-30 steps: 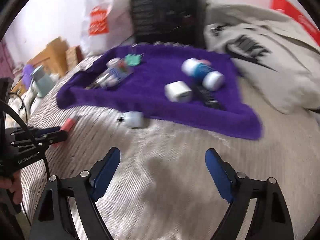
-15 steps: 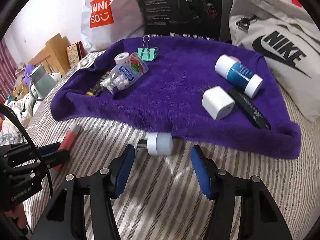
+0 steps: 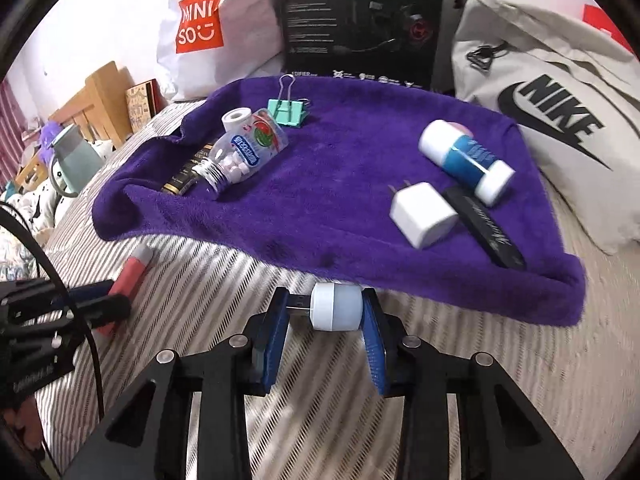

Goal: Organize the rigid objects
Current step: 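Grasp the white round adapter with the right tool while the left tool holds the pink tube, then carry the pink tube and white adapter onto the towel with both tools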

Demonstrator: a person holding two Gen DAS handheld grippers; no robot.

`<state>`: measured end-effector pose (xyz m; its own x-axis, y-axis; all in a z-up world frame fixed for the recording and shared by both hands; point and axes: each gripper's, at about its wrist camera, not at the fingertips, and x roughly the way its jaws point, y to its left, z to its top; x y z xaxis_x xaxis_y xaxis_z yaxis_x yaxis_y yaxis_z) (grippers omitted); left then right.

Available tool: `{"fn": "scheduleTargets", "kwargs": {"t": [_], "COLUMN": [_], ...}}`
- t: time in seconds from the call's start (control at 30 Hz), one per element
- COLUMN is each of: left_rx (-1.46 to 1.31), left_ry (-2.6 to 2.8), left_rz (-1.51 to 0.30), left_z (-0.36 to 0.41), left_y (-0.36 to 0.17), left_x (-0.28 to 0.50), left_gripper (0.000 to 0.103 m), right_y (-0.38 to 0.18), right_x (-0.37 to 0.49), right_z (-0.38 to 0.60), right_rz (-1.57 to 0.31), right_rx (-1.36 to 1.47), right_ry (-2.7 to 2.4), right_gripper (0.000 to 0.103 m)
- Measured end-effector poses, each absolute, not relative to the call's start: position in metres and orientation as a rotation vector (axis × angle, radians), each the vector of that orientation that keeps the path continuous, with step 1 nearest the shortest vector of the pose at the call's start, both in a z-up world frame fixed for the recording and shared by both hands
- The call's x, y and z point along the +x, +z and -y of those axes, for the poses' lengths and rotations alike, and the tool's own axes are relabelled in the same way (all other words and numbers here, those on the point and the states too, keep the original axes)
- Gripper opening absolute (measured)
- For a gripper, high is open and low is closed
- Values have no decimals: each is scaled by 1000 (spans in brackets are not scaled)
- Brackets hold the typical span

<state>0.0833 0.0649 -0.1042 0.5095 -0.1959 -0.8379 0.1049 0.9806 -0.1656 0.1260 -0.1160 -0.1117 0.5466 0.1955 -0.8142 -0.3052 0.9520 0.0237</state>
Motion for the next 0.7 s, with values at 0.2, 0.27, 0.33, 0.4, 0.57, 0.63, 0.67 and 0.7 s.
{"fn": "scheduleTargets", "kwargs": {"t": [0.2, 0.27, 0.33, 0.4, 0.57, 0.63, 0.67, 0.7], "left_rx": [-124, -118, -119, -112, -60, -48, -45, -34], "left_ry": [-212, -213, -220, -215, -201, -193, -189, -186], "left_rz": [-1018, -1017, -1015, -1012, -1045, -1062, -1068, -1063], "left_z": [-67, -66, -66, -64, -54, -53, -52, -50], "left_y": [-98, -96, -92, -88, -96, -102, -104, -104], "left_x": [87, 87, 86, 86, 89, 90, 90, 91], "left_gripper": [18, 18, 18, 18, 18, 18, 17, 17], "right_y": [-108, -105, -104, -101, -106, -108, -109, -109], "right_x": [115, 111, 110, 106, 103, 102, 102, 101], "right_z": [137, 147, 153, 158, 166, 168, 168, 169], "right_rz": [-990, -979, -1001, -979, -998, -1002, -1003, -1000], "right_rx": [-113, -79, -73, -82, -98, -99, -98, -97], "right_ry": [302, 298, 313, 301, 307, 317, 322, 326], "right_gripper": [36, 36, 36, 36, 36, 36, 36, 36]}}
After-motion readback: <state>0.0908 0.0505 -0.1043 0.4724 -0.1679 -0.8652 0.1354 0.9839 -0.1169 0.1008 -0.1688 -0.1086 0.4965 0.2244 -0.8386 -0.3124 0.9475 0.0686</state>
